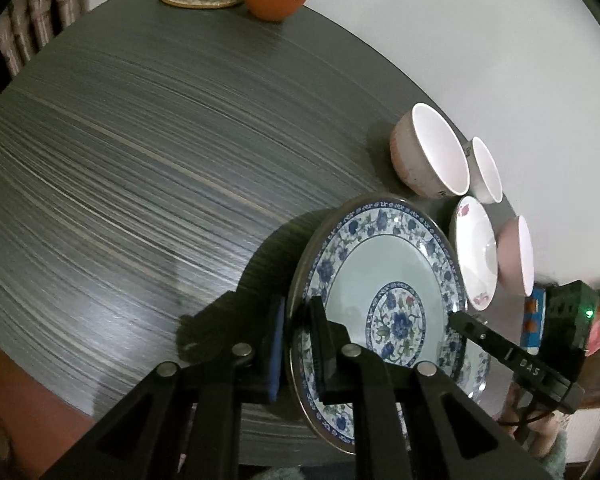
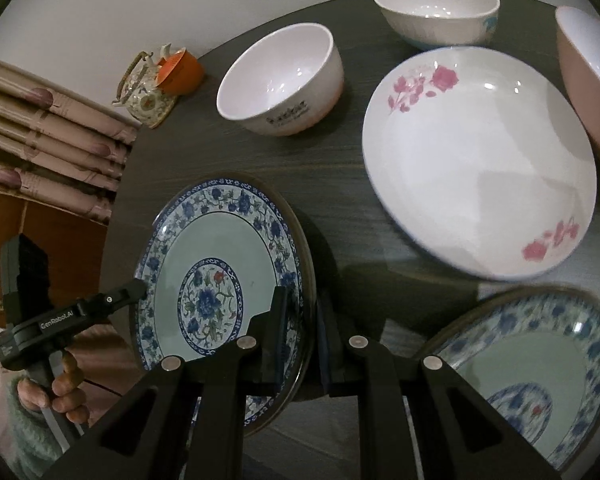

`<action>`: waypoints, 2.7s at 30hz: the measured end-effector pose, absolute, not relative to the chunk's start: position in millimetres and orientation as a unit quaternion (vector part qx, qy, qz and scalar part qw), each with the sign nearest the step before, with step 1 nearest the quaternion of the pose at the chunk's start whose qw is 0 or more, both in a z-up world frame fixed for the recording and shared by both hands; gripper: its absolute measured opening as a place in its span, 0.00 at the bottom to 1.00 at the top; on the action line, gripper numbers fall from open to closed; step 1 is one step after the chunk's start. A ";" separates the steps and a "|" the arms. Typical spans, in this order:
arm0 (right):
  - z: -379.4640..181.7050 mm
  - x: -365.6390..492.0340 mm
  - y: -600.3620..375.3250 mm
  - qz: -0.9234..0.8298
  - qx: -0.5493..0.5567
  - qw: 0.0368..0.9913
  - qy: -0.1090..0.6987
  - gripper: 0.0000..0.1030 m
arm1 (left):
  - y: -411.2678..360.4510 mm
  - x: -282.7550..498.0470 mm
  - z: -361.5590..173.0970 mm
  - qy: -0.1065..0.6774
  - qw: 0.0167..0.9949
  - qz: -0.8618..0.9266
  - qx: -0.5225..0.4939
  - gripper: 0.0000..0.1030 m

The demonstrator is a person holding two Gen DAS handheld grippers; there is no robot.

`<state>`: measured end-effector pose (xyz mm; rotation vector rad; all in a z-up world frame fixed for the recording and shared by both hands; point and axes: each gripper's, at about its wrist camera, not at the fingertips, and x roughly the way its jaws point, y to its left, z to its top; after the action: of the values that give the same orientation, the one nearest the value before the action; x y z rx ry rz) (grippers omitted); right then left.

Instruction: Organize plates and bowls

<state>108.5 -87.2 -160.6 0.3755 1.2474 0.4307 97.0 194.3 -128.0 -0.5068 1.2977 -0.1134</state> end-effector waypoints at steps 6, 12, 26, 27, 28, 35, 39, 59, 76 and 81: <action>-158.2 94.7 -66.9 0.189 0.167 0.783 0.569 0.13 | 211.2 95.6 -129.8 0.598 0.767 -0.047 -0.229 0.12; -167.6 91.9 -52.7 0.177 0.174 0.782 0.571 0.14 | 222.8 98.7 -136.5 0.601 0.766 -0.042 -0.224 0.12; -181.8 82.9 -38.9 0.171 0.170 0.786 0.570 0.14 | 232.3 106.9 -156.0 0.605 0.762 -0.037 -0.229 0.12; -181.2 83.0 -38.3 0.171 0.169 0.787 0.569 0.14 | 232.7 107.6 -156.0 0.605 0.761 -0.037 -0.229 0.12; -180.8 82.9 -37.0 0.170 0.166 0.789 0.567 0.14 | 234.1 108.1 -156.2 0.605 0.761 -0.036 -0.229 0.13; -184.2 83.1 -39.4 0.164 0.164 0.790 0.567 0.14 | 228.3 113.6 -159.8 0.605 0.763 -0.033 -0.225 0.13; -188.3 82.7 -37.3 0.162 0.161 0.788 0.572 0.15 | 228.0 115.1 -162.8 0.607 0.760 -0.031 -0.228 0.14; -176.0 81.3 -38.8 0.160 0.150 0.795 0.566 0.35 | 225.8 107.4 -137.2 0.578 0.792 0.045 -0.192 0.28; -124.4 32.4 -65.5 0.115 0.060 0.857 0.498 0.42 | 87.4 52.9 -74.7 0.506 0.859 -0.003 -0.075 0.43; -117.0 16.2 -84.4 0.113 0.069 0.865 0.484 0.43 | 54.7 42.0 -80.2 0.512 0.855 -0.028 -0.071 0.43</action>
<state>16.2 -84.4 -117.0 0.1453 1.0131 0.2358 42.0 54.7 -80.2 -0.1495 1.0769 -0.0582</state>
